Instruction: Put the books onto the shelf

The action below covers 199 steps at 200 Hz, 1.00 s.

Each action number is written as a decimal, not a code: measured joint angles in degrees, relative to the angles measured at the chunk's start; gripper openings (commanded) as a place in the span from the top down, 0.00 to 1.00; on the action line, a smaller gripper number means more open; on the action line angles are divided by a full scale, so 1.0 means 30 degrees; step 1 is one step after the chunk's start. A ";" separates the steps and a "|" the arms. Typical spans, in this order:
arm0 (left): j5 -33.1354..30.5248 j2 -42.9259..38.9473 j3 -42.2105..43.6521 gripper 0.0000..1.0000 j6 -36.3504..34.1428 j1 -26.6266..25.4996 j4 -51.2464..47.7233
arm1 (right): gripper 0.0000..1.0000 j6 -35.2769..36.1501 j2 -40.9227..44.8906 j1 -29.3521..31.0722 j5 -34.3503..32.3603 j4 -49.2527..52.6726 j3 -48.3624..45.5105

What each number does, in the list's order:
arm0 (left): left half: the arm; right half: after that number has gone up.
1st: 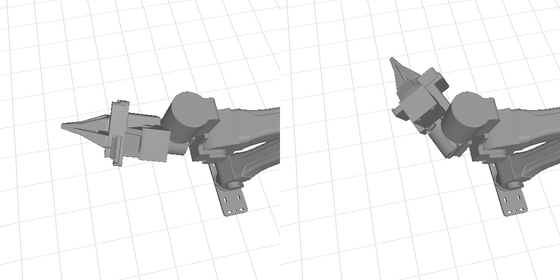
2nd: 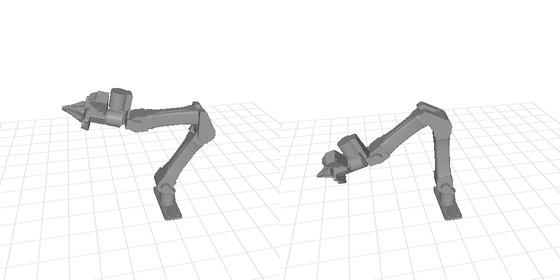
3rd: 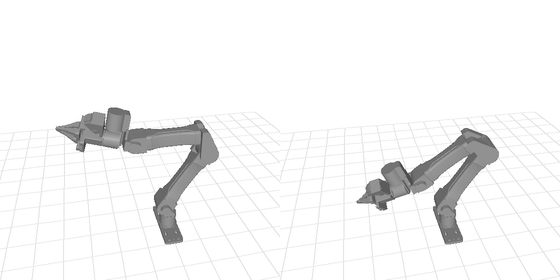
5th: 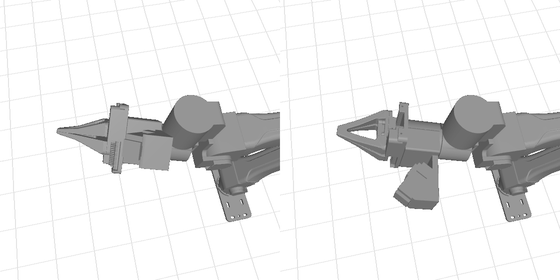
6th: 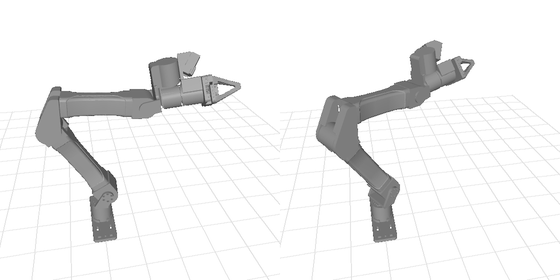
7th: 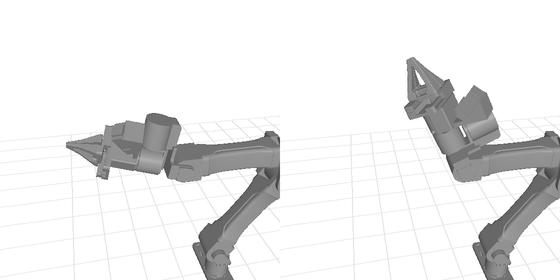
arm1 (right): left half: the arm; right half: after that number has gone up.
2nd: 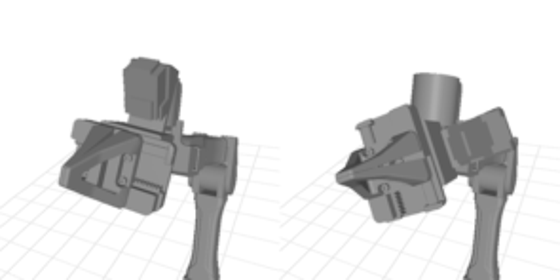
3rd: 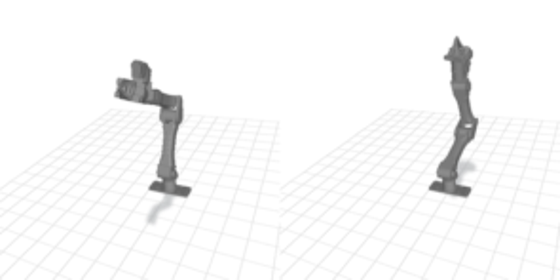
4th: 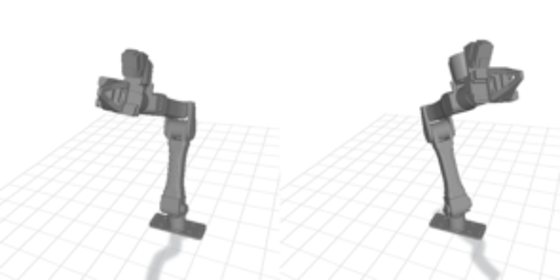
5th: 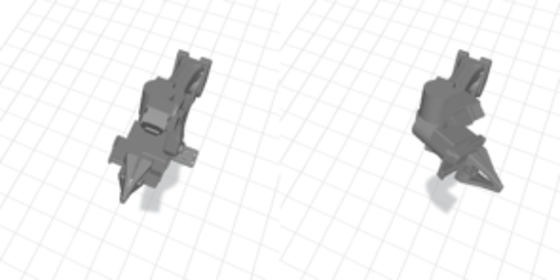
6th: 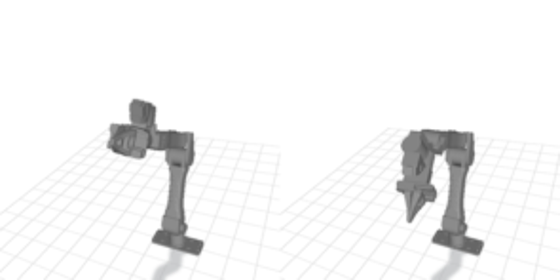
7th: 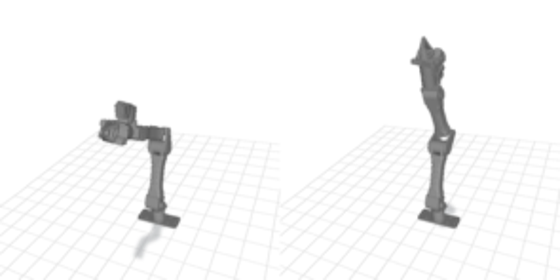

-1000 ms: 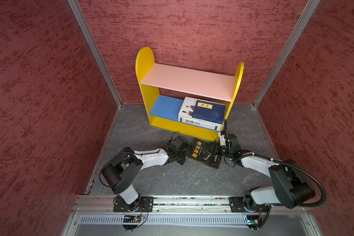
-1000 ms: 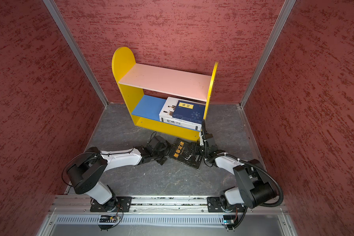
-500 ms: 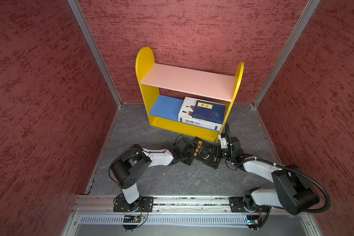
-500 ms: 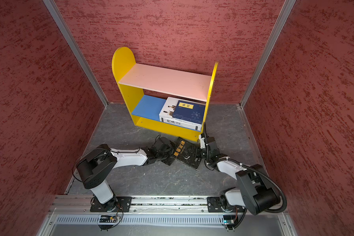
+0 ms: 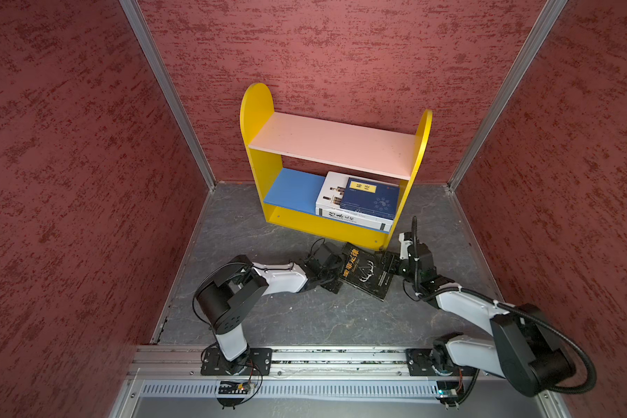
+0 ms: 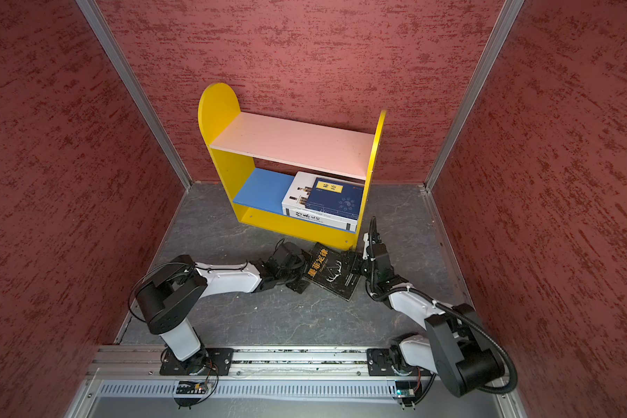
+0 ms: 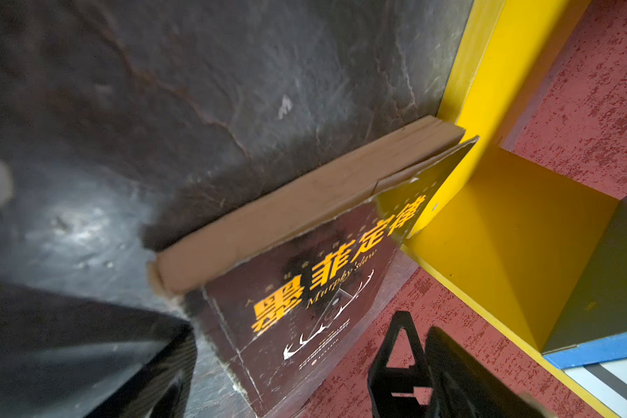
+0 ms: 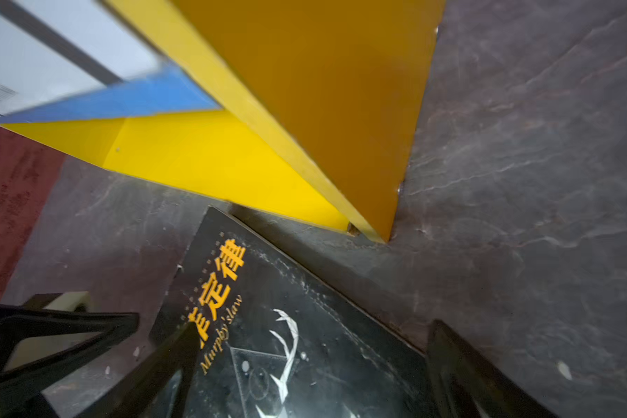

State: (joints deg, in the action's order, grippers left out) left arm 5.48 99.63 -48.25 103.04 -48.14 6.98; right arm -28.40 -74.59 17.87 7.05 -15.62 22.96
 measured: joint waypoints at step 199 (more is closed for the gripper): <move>0.0131 -0.0896 0.0474 0.02 -0.2310 0.1406 -0.1202 | 0.02 -0.1049 0.0423 -0.0189 0.5501 -0.0721 -0.1690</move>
State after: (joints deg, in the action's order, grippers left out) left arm 5.87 96.95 -46.83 96.12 -43.92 3.38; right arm -31.55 -73.32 17.30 23.55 -17.78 17.89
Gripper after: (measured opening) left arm 0.984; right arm 0.981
